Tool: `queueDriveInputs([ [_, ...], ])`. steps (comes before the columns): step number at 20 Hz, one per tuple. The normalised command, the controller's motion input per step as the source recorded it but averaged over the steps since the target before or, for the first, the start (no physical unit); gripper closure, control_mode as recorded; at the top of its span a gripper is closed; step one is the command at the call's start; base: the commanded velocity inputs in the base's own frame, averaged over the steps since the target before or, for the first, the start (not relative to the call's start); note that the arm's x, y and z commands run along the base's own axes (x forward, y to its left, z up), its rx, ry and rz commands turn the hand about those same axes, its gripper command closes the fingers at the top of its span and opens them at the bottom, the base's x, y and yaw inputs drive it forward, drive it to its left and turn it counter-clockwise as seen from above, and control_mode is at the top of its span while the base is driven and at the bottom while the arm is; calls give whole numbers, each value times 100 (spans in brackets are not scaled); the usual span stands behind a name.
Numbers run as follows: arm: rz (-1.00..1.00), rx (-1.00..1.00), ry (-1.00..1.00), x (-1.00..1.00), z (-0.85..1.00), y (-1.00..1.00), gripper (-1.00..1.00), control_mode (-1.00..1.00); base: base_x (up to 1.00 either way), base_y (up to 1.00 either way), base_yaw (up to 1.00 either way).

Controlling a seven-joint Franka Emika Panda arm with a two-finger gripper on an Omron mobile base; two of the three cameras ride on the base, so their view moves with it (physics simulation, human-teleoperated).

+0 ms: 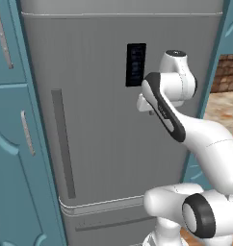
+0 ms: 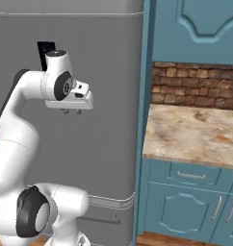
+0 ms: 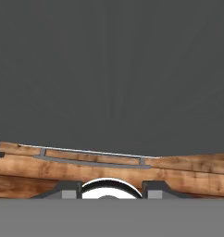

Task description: Take the cakes from the fridge and place them on the empty tray on the dining counter.

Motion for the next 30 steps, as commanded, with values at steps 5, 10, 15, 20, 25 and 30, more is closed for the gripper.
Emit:
queueDriveInputs([
  [5,0,0,0,0,0,0,-100,100,-19,0,0],
  [10,0,0,0,0,0,0,-100,100,-72,15,1],
  [15,0,0,0,0,0,0,-100,100,-51,52,1],
  [20,0,0,0,0,0,0,-100,100,-1,87,0],
  [25,0,0,0,0,0,0,-100,100,0,76,0],
  [30,0,0,0,0,0,0,-100,100,0,58,0],
])
